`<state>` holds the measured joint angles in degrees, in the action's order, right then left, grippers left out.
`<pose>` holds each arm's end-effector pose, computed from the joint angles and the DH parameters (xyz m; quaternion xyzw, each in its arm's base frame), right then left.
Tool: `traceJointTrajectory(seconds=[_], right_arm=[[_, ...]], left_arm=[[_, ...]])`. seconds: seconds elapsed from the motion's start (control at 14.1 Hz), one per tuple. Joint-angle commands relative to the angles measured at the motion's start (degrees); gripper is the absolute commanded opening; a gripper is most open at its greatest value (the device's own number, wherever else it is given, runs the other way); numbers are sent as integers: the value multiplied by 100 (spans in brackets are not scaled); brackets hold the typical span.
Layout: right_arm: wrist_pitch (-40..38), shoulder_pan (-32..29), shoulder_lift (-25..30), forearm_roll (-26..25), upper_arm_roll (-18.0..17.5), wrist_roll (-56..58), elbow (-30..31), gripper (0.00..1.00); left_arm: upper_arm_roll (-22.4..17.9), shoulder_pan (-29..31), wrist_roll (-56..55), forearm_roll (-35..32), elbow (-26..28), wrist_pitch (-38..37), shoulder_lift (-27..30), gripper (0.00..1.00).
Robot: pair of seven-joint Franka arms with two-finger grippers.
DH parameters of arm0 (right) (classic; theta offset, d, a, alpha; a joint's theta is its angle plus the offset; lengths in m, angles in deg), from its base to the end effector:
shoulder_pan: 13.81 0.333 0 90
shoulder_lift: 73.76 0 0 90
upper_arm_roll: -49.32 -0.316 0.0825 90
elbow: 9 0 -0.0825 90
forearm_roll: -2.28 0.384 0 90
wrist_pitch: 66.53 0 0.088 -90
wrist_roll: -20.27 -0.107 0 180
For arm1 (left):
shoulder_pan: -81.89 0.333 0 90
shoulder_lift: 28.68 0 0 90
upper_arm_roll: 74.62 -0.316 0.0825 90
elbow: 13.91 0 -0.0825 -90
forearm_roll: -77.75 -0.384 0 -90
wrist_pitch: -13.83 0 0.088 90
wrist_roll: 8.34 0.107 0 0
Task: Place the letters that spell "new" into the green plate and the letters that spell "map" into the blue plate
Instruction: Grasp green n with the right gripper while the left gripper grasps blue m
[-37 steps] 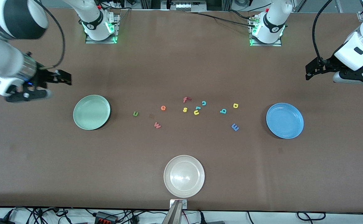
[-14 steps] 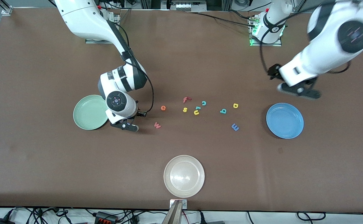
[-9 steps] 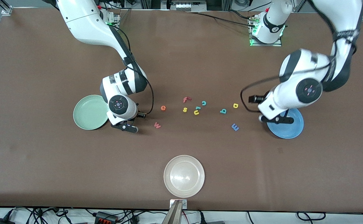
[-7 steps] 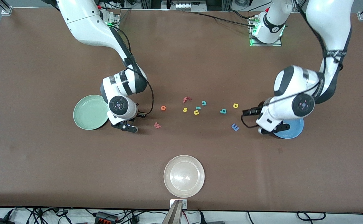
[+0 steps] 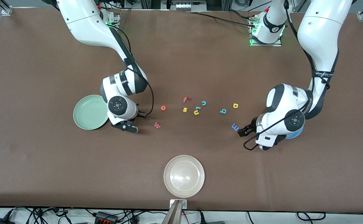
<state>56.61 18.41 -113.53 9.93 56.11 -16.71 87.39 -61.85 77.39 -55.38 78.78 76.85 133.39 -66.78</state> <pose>0.5850 0.2913 0.1817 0.9849 -0.1329 -0.1004 0.0464 0.6560 -0.1847 0.2435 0.9548 0.2775 -0.1033 0.0264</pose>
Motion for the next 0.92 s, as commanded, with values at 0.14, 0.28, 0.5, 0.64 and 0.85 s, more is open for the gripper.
traceJointTrajectory(seconds=[0.14,0.28,0.5,0.64,0.85], right_arm=[[88,-14,48,96,7,7,134,54],[79,-14,48,96,7,7,134,53],[88,-5,48,87,7,7,169,51],[96,-5,48,87,7,7,160,48],[123,-14,39,96,7,16,169,48]], left_arm=[[-2,-149,-541,-842,-112,320,-505,100],[-2,-166,-885,-841,19,812,-637,100],[6,-184,-1035,-815,55,1087,-699,83],[146,-192,-1236,-806,55,1052,-673,73],[209,-315,-1475,-806,64,964,-664,68]])
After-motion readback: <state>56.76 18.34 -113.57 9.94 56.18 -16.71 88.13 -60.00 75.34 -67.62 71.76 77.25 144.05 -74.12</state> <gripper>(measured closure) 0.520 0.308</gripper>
